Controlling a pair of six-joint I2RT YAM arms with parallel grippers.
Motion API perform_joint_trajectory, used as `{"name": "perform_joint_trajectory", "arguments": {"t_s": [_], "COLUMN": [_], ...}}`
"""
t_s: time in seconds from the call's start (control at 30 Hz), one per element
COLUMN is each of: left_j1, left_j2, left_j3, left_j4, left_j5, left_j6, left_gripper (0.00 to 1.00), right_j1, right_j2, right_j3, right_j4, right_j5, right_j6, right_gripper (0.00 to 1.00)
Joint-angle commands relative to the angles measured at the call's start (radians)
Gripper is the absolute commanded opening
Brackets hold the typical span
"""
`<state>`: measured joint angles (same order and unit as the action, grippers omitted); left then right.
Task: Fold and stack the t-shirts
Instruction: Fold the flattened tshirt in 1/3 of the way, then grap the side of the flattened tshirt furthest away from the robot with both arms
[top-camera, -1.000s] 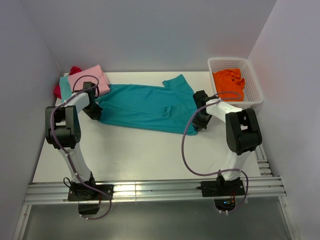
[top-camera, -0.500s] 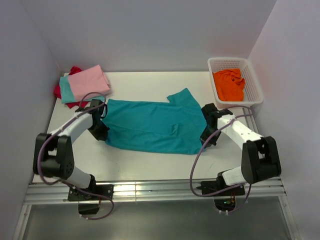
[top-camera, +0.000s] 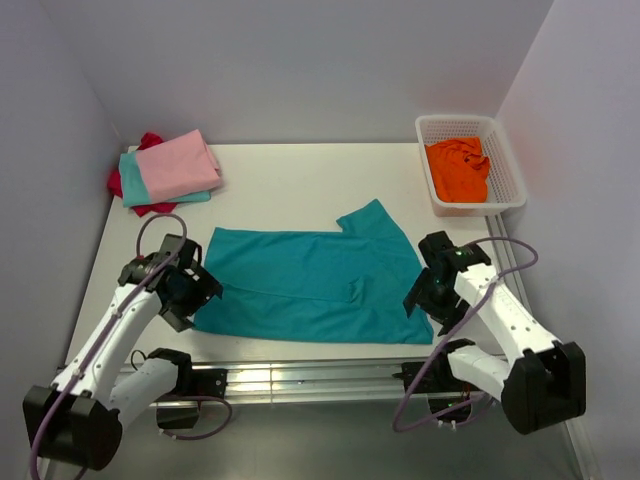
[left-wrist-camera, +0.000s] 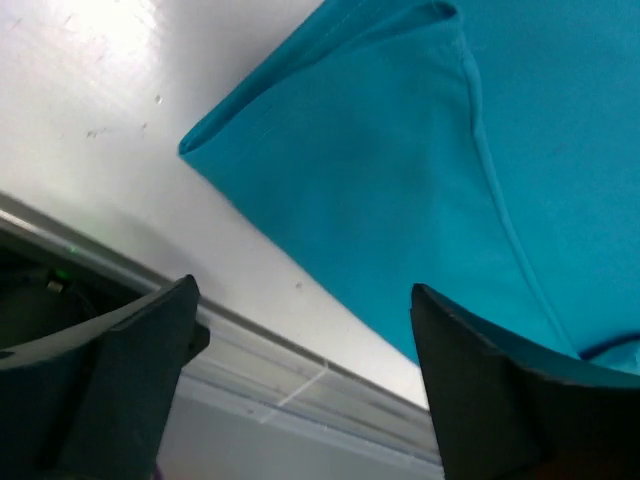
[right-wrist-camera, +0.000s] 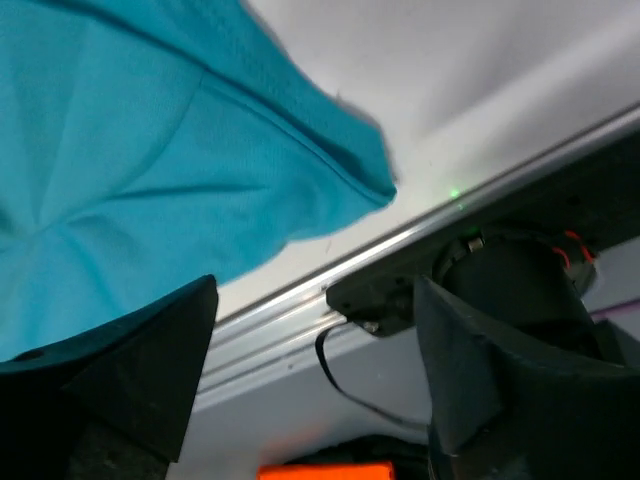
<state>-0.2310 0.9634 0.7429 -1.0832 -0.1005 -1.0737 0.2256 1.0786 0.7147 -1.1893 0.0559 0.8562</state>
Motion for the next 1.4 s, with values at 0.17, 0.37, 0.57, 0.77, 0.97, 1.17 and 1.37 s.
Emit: {"name": "perform_joint_trajectory", "arguments": {"t_s": [0.17, 0.37, 0.57, 0.77, 0.97, 1.17, 1.37], "left_j1": [-0.002, 0.141, 0.19, 0.205, 0.206, 0.208, 0.208], "left_j2": [0.069, 0.378, 0.788, 1.024, 1.052, 1.02, 0.982], "left_j3": [0.337, 0.518, 0.811, 0.978, 0.948, 0.872, 0.819], "left_j4": [-0.116, 0.164, 0.275, 0.318, 0.355, 0.373, 0.371], "left_j5": [-0.068, 0.066, 0.088, 0.156, 0.183, 0.186, 0.174], "left_j6": [0.056, 0.21, 0.316, 0.362, 0.373, 0.393, 0.412], "left_gripper": [1.0, 0.97, 0.94, 0.92, 0.88, 0.87, 0.87], "right_j1": [-0.005, -0.009, -0.009, -0.014, -0.034, -0.049, -0.049], "right_j2": [0.007, 0.334, 0.706, 1.003, 1.21, 1.301, 1.374], "right_j3": [0.358, 0.656, 0.996, 1.259, 1.439, 1.493, 1.543], "right_j4": [-0.058, 0.104, 0.123, 0.094, 0.068, 0.105, 0.112], "right_j5": [-0.007, -0.073, -0.028, 0.077, 0.117, 0.121, 0.079], "right_j6": [-0.048, -0.161, -0.221, -0.279, -0.318, -0.318, -0.289], "right_gripper": [0.87, 0.86, 0.84, 0.82, 0.78, 0.75, 0.72]}}
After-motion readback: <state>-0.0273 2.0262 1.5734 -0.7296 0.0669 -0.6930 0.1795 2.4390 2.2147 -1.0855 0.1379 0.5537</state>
